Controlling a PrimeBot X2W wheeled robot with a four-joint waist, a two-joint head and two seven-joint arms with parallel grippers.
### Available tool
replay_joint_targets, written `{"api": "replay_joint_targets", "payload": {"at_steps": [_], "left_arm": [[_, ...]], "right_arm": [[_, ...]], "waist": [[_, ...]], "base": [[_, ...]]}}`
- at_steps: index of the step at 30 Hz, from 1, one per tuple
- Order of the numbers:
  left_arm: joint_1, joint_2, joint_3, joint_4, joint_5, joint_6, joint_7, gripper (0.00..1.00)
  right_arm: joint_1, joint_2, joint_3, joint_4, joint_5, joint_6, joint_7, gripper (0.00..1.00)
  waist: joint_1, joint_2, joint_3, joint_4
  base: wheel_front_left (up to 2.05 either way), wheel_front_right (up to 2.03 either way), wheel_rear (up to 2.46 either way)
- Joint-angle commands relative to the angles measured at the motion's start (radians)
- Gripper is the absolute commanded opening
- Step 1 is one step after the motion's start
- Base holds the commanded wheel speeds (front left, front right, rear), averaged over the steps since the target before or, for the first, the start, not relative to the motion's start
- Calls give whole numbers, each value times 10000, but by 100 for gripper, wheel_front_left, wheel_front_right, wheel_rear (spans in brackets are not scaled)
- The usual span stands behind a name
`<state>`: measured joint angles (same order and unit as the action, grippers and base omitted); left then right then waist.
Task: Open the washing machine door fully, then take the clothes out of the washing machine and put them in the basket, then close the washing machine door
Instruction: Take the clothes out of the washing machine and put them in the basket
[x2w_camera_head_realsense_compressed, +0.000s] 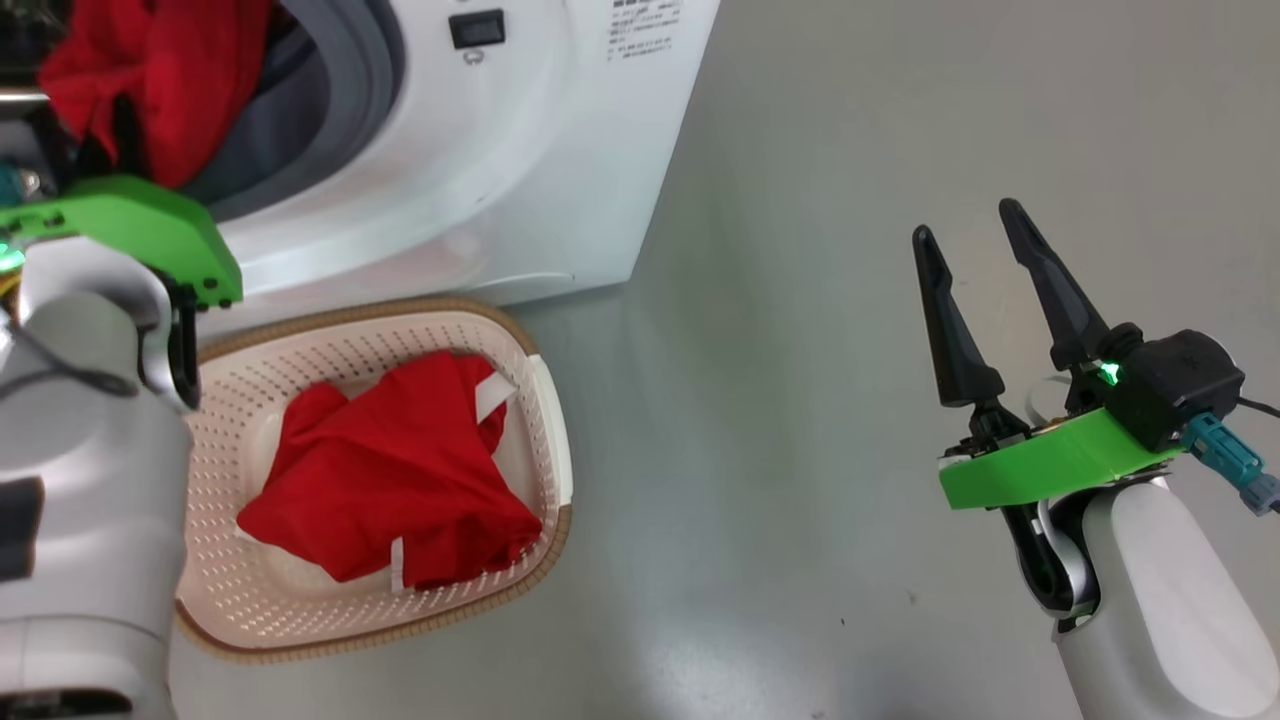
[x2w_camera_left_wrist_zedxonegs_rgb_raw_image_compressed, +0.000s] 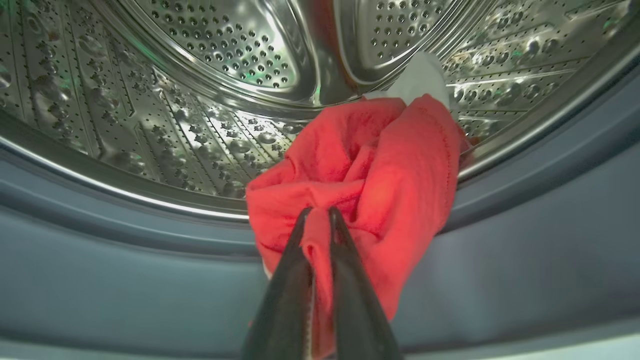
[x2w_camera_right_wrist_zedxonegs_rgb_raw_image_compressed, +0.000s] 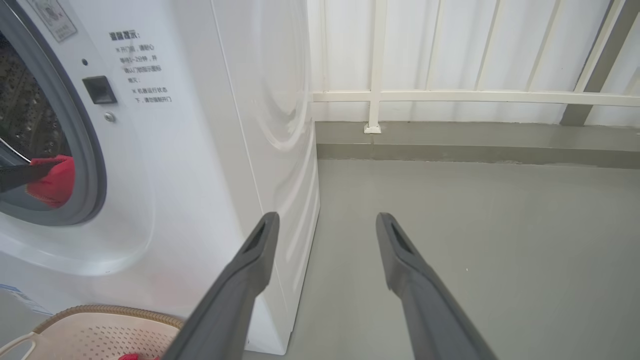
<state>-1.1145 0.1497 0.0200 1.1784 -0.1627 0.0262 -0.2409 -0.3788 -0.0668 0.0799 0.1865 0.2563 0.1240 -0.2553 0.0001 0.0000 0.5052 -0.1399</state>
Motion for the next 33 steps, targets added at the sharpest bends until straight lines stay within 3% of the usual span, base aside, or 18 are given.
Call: {"api": "replay_joint_targets", "payload": {"at_steps": [1, 19, 33], "left_arm": [[277, 490, 193, -334, -133, -38, -125, 0], [4209, -241, 789, -5623, -266, -289, -207, 0], [6508, -792, 694, -8387, -177, -254, -208, 0]], "right_arm": [[144, 13, 182, -194, 112, 67, -65, 100], [844, -108, 26, -16, 47, 67, -65, 100], [1589, -99, 19, 156, 60, 67, -65, 100]], "waist": [[-1, 0, -175, -5], [-1, 0, -1862, 409], [-1, 0, -3289, 763]], "base": [[0, 0, 0], [0, 0, 0], [0, 0, 0]]}}
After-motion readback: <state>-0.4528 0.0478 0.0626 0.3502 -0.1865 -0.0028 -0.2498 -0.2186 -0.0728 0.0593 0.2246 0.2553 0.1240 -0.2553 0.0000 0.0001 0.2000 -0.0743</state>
